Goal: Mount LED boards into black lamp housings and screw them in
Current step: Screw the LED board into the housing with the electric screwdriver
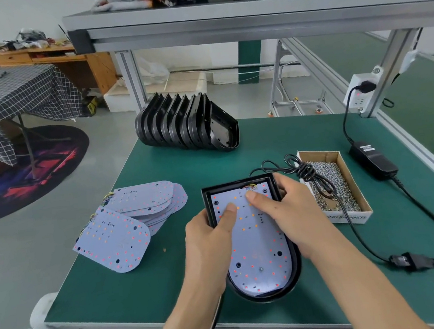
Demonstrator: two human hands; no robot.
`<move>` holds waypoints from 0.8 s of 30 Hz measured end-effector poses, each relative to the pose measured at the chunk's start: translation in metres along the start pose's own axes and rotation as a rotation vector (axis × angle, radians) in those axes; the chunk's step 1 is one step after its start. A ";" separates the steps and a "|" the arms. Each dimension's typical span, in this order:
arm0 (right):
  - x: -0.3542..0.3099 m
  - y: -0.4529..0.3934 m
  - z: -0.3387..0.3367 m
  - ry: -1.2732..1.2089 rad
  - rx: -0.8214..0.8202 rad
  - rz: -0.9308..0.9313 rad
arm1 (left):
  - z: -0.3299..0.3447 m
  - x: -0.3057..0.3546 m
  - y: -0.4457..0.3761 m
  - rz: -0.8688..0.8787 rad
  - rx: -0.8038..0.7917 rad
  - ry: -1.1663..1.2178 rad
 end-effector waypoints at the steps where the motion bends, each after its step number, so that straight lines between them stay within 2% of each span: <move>1: 0.001 0.000 -0.001 -0.018 0.015 0.007 | 0.001 -0.002 -0.003 -0.016 -0.045 0.032; 4: 0.008 0.002 -0.006 -0.025 0.055 0.025 | 0.007 -0.009 -0.002 -0.073 -0.237 0.083; 6: 0.009 0.004 -0.006 0.004 0.068 0.033 | 0.007 -0.016 0.000 -0.079 -0.280 0.025; 9: 0.008 0.010 -0.012 0.260 0.035 0.064 | 0.002 -0.023 0.001 -0.042 -0.218 -0.019; 12: 0.003 0.030 -0.049 0.658 0.155 0.148 | -0.011 -0.022 -0.001 -0.020 -0.115 0.033; 14: 0.007 0.046 -0.074 0.973 0.252 0.270 | -0.019 -0.021 -0.003 -0.013 -0.064 0.050; 16: 0.020 0.053 -0.080 1.188 0.215 0.426 | -0.022 -0.021 -0.005 -0.019 -0.047 0.044; 19: 0.039 0.047 -0.062 1.198 0.103 0.477 | -0.020 -0.023 -0.006 -0.029 -0.044 0.038; 22: 0.039 0.033 -0.040 1.323 0.154 0.399 | -0.020 -0.022 -0.006 -0.031 -0.032 0.026; 24: 0.040 0.024 -0.028 1.408 0.152 0.420 | -0.023 -0.022 -0.005 -0.032 -0.024 0.026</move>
Point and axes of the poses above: each hand's wrist, its own y-axis away from the middle knuckle, its own z-axis out of the palm, x = y × z, the point moved 6 cm from there along -y, towards the middle knuckle, and after that the axes turned 12 degrees about -x, right-handed, at the moved point
